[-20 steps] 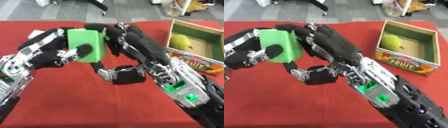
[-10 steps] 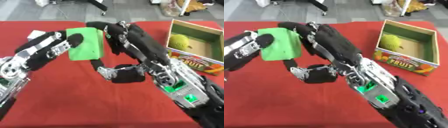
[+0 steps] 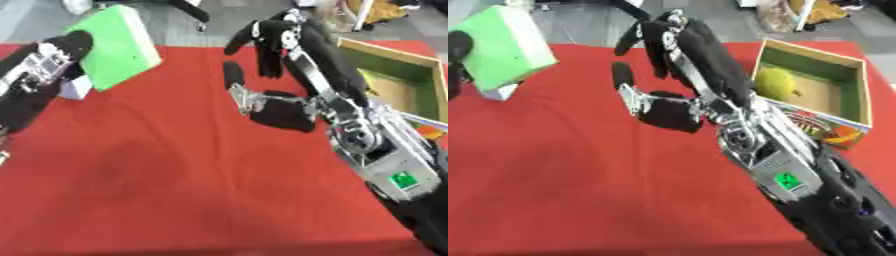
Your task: Pick up the objects with one hand, pass them to the other hand, and then place them into the box on the other side of the table.
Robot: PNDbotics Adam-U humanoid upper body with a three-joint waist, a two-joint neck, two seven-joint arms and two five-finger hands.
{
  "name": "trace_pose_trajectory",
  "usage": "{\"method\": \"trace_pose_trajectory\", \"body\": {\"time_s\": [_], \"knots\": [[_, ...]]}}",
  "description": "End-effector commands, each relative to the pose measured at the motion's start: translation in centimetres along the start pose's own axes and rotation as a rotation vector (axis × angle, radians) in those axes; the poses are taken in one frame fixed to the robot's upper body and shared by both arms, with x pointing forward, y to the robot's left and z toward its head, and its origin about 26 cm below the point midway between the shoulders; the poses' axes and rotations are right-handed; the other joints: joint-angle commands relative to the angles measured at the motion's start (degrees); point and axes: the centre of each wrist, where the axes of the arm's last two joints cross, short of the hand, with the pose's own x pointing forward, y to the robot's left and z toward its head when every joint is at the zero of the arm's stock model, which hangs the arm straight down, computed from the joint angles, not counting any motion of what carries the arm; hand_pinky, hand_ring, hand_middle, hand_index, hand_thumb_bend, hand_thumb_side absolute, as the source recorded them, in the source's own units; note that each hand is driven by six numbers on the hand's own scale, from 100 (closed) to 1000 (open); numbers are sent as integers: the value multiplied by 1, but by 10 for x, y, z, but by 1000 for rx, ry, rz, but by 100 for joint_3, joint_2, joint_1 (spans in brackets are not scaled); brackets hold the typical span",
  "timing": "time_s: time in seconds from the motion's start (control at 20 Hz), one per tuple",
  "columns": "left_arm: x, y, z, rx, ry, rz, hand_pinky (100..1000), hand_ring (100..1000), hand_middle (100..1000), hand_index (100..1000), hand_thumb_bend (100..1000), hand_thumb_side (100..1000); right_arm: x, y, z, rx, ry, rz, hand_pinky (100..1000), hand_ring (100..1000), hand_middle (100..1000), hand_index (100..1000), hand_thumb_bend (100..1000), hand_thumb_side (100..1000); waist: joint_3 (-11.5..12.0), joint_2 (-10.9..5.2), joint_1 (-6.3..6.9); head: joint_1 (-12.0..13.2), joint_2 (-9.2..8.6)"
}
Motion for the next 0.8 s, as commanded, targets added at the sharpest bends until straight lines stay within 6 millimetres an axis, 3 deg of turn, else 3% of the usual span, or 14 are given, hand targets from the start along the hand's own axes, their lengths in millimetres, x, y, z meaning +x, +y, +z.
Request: {"method": "trace_pose_trajectory", "body": {"time_s": [0.05, 0.25, 0.55, 0.75, 0.8], "knots": [[7, 15, 6, 68, -24, -35, 822, 625, 627, 776, 299, 895, -13, -21, 2, -76, 62, 53, 201, 319, 161, 598, 100, 241, 1, -65, -50, -68, -10], [2, 15, 10, 104, -21, -2, 811, 595, 582, 749, 287, 878, -27, -32, 13, -137, 183, 55, 194, 313, 151, 594, 100, 266, 6, -52, -57, -99, -10], [4, 10, 5, 94, -59, 45, 802, 566, 547, 718, 257, 823, -26, -27, 15, -128, 187, 24, 205, 323, 161, 634, 100, 292, 0, -55, -56, -244, -82], [5, 6, 2, 69, -77, 72, 800, 557, 537, 709, 245, 811, -14, -20, 5, -65, 85, 4, 220, 334, 175, 733, 100, 306, 7, -68, -46, -350, -125], [6, 5, 0, 54, -78, 78, 800, 557, 537, 708, 243, 812, -9, -18, 0, -38, 36, 2, 232, 345, 189, 836, 151, 316, 12, -73, -43, -373, -119]]}}
